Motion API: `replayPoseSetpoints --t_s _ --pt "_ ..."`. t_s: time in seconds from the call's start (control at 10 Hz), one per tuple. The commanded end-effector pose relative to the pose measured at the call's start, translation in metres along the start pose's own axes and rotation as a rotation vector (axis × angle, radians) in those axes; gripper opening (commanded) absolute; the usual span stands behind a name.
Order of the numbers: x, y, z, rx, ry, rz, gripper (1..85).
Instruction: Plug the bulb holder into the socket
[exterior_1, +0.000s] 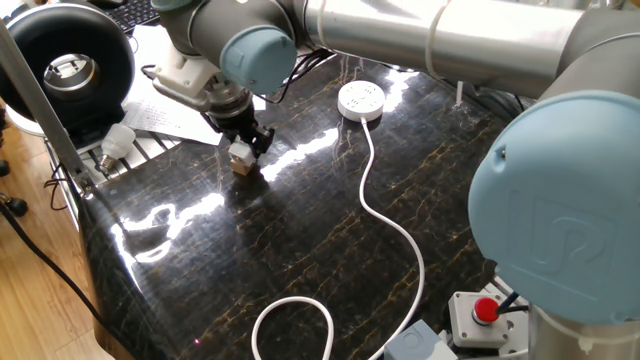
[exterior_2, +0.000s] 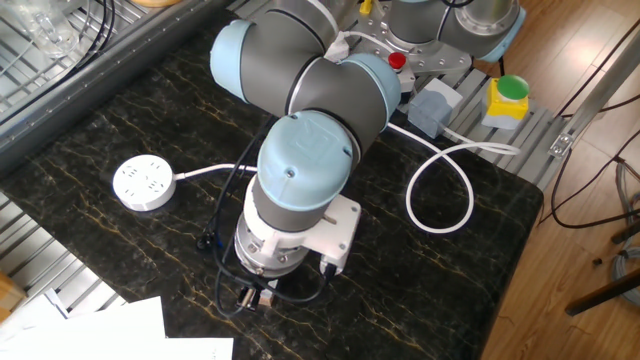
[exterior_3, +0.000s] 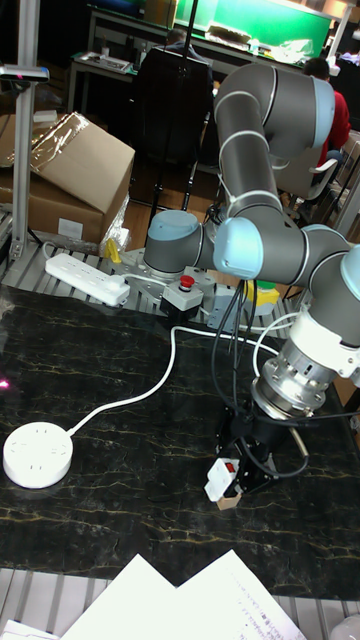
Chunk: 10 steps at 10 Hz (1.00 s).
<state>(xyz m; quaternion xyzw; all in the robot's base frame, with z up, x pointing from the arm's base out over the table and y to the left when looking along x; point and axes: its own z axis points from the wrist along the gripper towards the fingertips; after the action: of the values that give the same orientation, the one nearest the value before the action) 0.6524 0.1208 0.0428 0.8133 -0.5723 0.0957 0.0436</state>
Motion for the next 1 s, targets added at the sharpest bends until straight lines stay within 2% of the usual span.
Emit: replayPoseSetpoints --t_s 0.0,0.1,0.2,0.3,0.4,0.5,0.6,0.7,0.9 --pt "0.006 -0.010 -0.015 0.034 -0.059 0.098 1.7" --pt "0.021 -0.010 -0.029 0.038 -0.074 0.193 1.7" --pt "0.050 -0.006 -0.038 0.042 -0.027 0.280 1.7" --pt "0.070 0.000 -0.047 0.033 -0.001 0.379 1.7" --pt "0.083 -0.001 -0.055 0.058 0.022 0.500 1.7" --pt "0.099 -0.003 -0.060 0.089 0.076 0.566 1.7" --pt "0.093 -0.001 -0.061 0.091 0.047 0.688 1.7" --pt "0.082 0.001 -0.061 0.076 0.001 0.826 1.7" --pt "0.064 -0.017 -0.066 0.095 -0.078 1.083 1.7"
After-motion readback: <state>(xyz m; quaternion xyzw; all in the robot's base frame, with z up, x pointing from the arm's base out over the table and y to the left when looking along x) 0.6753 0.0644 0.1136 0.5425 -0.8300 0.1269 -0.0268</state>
